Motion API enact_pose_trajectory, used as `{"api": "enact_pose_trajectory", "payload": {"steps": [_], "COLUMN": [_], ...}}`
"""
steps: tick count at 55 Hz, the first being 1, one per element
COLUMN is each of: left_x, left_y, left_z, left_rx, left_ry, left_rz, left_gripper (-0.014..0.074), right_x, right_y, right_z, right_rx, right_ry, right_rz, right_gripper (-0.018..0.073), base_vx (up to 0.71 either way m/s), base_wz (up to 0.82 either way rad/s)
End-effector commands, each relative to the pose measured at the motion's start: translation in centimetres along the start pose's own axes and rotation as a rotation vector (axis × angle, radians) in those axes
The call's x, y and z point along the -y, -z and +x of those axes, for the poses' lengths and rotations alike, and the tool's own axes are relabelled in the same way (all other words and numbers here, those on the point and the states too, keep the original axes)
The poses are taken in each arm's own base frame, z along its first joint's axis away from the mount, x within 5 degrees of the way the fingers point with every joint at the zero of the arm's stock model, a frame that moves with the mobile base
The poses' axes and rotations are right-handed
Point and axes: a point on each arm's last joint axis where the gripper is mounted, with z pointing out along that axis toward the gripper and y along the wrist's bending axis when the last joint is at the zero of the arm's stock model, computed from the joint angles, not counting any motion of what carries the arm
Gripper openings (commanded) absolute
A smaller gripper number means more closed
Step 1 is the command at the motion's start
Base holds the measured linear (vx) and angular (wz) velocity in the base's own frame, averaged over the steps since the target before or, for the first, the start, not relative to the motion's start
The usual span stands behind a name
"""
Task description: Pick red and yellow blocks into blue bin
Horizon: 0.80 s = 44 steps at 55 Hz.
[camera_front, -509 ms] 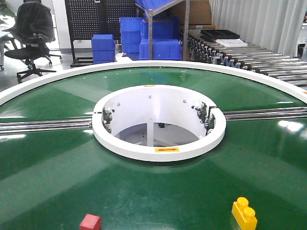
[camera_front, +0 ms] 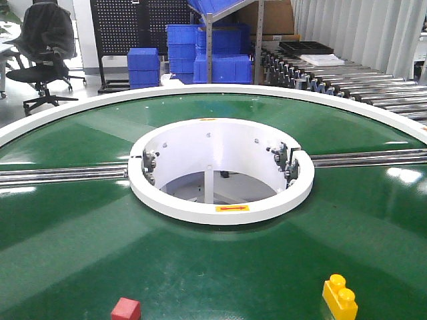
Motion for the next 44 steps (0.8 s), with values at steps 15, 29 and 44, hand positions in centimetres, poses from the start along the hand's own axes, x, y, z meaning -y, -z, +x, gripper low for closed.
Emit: {"api": "enact_pose_trajectory", "payload": {"steps": [15, 29, 44], "left_x": [-0.5, -1.7, -3.5], "left_y": [0.4, 2.2, 1.5], "left_z": [-2.4, -7.4, -20.0], "left_rx": [0.206, 0.588, 0.574], "left_ry": [0.007, 0.272, 0.062], "left_rz": [-0.048, -0.074, -0.11], "left_gripper": [0.0002, 0.0002, 0.0002], "right_x": [0.1, -0.1, -0.6], "right_y": [0.3, 2.2, 2.2], "right_z": [-1.8, -8.0, -20.4], "right_rx": [0.218, 0.548, 0.503], "right_ry": [-0.02, 0.011, 0.174], "right_rz": [0.009, 0.011, 0.04], "right_gripper": [-0.001, -0.001, -0.001], "base_vx": [0.0, 0.0, 0.0], "base_wz": [0.0, 0.0, 0.0]}}
